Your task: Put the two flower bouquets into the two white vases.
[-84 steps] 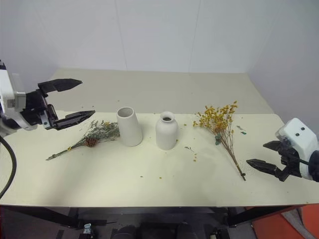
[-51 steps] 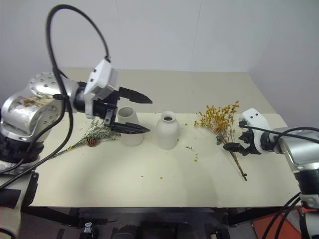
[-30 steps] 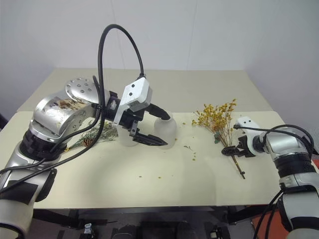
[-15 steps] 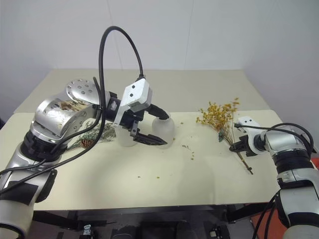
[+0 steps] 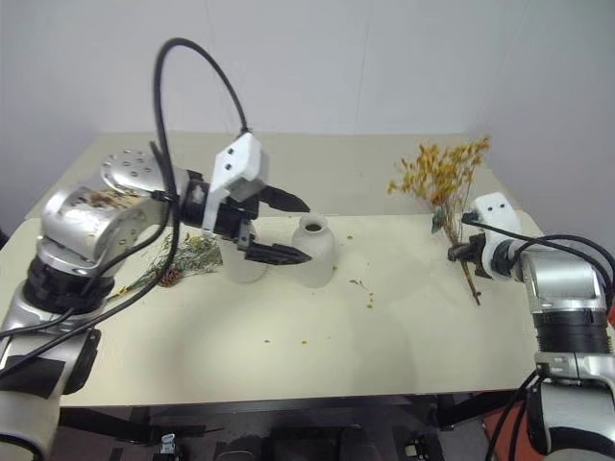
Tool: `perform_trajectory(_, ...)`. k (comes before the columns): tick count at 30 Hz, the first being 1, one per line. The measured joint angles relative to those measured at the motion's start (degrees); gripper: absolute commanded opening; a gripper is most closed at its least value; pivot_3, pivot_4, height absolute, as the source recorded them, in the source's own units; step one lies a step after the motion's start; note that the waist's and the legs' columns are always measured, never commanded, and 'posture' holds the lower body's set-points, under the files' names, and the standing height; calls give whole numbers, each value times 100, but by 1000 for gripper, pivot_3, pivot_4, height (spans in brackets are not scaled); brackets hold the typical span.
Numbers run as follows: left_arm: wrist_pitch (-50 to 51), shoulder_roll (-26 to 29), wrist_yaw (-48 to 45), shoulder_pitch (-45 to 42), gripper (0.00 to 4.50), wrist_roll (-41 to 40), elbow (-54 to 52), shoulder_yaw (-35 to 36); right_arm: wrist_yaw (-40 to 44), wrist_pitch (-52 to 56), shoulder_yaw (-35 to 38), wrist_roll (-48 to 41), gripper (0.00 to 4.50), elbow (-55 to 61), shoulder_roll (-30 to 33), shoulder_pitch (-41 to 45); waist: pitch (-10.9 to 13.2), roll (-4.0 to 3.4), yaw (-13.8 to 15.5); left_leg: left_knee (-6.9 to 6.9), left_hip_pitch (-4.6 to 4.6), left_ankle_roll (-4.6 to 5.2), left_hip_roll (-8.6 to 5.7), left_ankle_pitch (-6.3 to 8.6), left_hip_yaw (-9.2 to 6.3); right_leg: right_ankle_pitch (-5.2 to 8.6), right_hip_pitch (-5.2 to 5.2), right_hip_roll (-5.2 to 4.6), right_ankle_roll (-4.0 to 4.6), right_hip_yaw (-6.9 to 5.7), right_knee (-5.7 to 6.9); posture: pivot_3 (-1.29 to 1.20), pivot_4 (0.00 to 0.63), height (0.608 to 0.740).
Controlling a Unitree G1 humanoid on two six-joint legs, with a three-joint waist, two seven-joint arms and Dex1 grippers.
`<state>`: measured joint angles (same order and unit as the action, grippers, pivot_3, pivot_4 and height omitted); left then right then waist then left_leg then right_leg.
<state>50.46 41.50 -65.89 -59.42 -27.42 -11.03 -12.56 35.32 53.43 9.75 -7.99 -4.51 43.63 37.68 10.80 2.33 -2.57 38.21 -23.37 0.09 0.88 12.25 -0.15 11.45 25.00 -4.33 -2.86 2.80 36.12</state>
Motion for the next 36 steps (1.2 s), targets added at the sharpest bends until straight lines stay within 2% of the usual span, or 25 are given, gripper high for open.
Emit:
perform_trajectory(4, 170, 220, 68, 310, 4500, -241, 10, 498, -915, -681, 692, -151, 30, 1328, -880, 47, 1, -1, -3, 1, 0, 0, 2, 0, 3, -1, 4, 2, -1, 6, 1, 0, 150, 740)
perform_trajectory(7, 254, 379, 149, 467, 4500, -410, -9, 790, -1481, -854, 924, -364, 30, 1832, -1533, 345, 1, -1, 6, 1, -2, 0, 2, 0, 2, -12, 4, 1, 17, 4, -2, 0, 150, 740)
perform_trajectory(10, 289, 559, 205, 674, 4500, -421, -50, 900, -1947, -1058, 990, -570, 30, 2246, -2214, 473, 1, -2, 4, -1, -4, 0, 3, 0, 1, -24, 7, 3, 38, 4, 0, 0, 150, 740)
perform_trajectory(13, 306, 804, 218, 1010, 4500, -428, -62, 1034, -2081, -1466, 622, -599, 30, 2592, -2629, 377, 1, -3, 1, -1, -5, 0, 3, 0, 2, -25, 9, 2, 39, 4, 0, 0, 150, 740)
perform_trajectory(21, 242, 1044, 210, 1362, 4500, -440, 71, 1335, -2289, -1987, 124, -835, 30, 2675, -3400, 426, 1, -3, 9, -1, -5, 0, 5, 0, 1, -26, 8, 3, 41, 0, 1, 0, 150, 740)
perform_trajectory(36, 200, 1038, 423, 1743, 4500, -475, -40, 1437, -2337, -2486, -659, -967, 30, 2068, -4259, 463, 2, -4, -5, -1, -5, 0, 7, 0, 0, -27, 11, 4, 44, -1, 3, 0, 150, 740)
